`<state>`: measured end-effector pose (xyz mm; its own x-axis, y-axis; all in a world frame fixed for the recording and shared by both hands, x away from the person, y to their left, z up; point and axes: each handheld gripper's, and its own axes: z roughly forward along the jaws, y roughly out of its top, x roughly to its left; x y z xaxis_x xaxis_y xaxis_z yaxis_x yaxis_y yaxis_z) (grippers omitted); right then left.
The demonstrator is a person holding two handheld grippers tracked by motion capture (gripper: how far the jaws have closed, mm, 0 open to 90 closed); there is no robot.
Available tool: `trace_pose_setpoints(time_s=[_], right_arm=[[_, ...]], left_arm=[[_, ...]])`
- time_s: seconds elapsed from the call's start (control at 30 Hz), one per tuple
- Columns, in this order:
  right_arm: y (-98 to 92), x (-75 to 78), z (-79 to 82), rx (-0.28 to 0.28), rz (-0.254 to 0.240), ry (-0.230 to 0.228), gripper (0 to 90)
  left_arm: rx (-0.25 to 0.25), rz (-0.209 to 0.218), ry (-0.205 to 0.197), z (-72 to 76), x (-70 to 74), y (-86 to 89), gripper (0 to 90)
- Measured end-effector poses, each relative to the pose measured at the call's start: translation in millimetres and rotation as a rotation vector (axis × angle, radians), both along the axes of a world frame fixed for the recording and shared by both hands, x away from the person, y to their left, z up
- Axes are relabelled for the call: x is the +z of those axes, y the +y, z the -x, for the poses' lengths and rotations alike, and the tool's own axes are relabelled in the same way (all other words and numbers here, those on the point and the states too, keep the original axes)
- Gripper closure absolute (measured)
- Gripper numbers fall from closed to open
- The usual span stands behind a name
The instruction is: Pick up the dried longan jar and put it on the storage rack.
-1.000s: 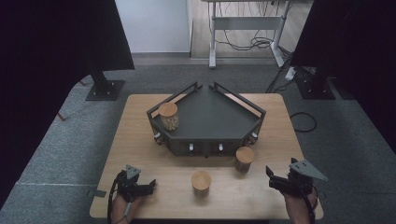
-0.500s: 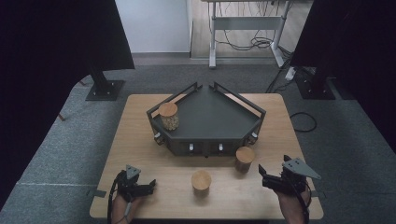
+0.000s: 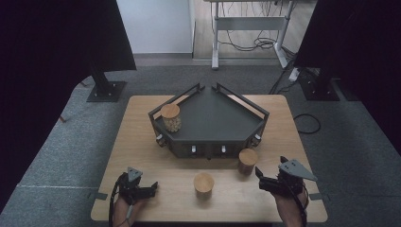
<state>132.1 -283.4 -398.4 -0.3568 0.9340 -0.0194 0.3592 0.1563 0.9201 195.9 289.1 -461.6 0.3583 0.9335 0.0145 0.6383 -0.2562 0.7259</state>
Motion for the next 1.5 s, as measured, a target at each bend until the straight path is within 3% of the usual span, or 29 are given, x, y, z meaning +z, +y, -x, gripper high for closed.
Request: trace_pose_setpoints(time_s=[0.4,1.5], right_arm=[[12.6,-1.2,-1.0,0.047,-0.018,-0.007,2.9],[49.7,-3.9,-5.4,0.137,-0.003,-0.020,3.4]], left_arm=[[0.000,0.001,-0.001,0.4,-0.2,0.0,2.4],[-0.009,0.002,-0.001,1.7,-0.3,0.5,2.3]])
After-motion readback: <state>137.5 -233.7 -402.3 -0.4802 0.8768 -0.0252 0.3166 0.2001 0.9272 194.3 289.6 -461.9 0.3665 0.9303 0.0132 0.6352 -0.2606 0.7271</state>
